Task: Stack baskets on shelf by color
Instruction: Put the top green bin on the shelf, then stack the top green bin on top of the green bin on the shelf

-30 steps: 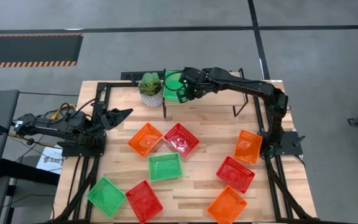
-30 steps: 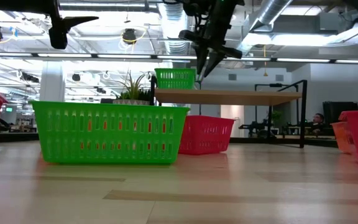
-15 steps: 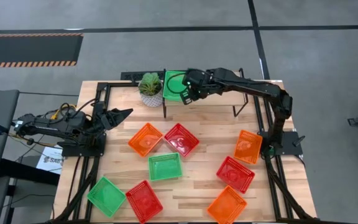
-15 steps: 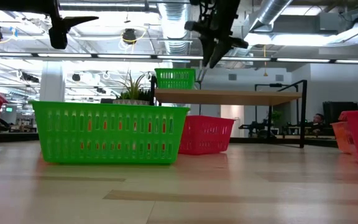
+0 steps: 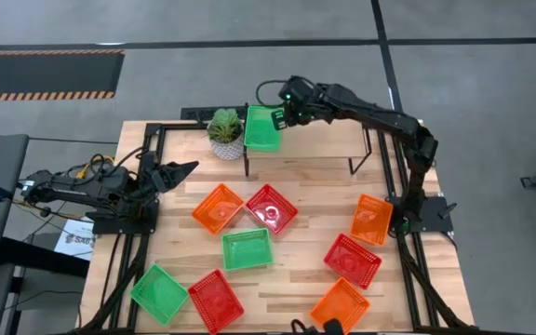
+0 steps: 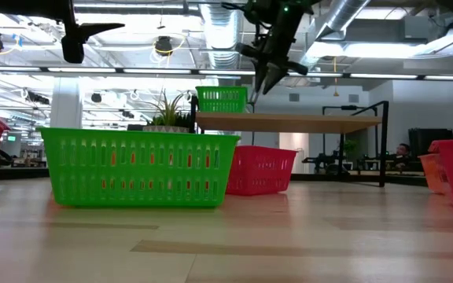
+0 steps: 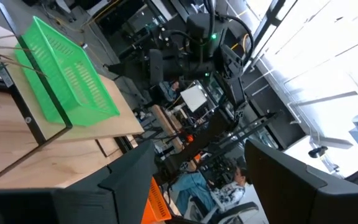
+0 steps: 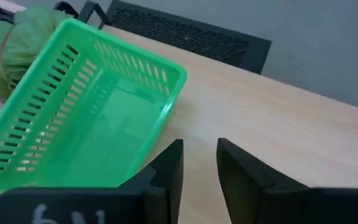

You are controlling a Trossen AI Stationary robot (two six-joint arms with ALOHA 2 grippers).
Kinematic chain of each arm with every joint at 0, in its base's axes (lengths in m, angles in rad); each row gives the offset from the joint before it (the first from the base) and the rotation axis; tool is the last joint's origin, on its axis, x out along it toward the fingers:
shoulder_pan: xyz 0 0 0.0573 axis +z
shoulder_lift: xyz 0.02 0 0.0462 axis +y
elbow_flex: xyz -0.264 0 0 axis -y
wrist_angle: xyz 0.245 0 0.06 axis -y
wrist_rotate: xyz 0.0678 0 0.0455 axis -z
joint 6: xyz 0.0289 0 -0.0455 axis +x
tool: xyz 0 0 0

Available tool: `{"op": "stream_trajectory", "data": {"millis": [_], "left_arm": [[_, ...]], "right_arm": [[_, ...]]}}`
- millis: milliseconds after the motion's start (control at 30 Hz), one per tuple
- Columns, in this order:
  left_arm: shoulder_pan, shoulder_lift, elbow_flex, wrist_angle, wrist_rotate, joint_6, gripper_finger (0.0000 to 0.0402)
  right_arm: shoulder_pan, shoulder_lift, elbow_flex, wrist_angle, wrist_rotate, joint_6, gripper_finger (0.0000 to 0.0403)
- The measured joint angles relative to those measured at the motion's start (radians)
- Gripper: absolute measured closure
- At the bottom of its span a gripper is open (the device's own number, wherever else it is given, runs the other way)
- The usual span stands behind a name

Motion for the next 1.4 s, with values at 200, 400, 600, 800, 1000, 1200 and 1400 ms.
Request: {"op": "stream_trajectory", "data": {"millis": [200, 400, 600, 800, 1000, 1200, 1400], "left_arm": [[0.0, 0.0, 0.0, -0.001, -0.001, 0.0, 0.0162], [0.0, 0.0, 0.0, -0.006, -0.011, -0.001, 0.0162], [0.0, 0.0, 0.0, -0.01, -0.011, -0.004, 0.0162], [0.0, 0.0, 0.0, -0.013, -0.013, -0.004, 0.0162], [0.0, 0.0, 0.0, -0.023, -0.014, -0.004, 0.0162], [0.0, 0.0, 0.0, -0.023, -0.014, -0.004, 0.0162], [0.0, 0.0, 0.0, -0.023, 0.011, -0.006, 0.0162]], "right_arm": [[-0.013, 0.025, -0.002, 0.036, -0.022, -0.031, 0.0285], [-0.03, 0.055, -0.004, 0.024, -0.028, -0.034, 0.0285], [-0.039, 0.078, -0.001, 0.06, -0.049, -0.04, 0.0285], [-0.044, 0.083, 0.0, 0.087, -0.05, -0.066, 0.0285], [-0.043, 0.083, 0.0, 0.073, -0.05, -0.069, 0.0285], [-0.06, 0.057, 0.023, -0.001, -0.027, -0.078, 0.0285], [-0.037, 0.009, 0.114, -0.225, -0.082, -0.085, 0.0285]]}}
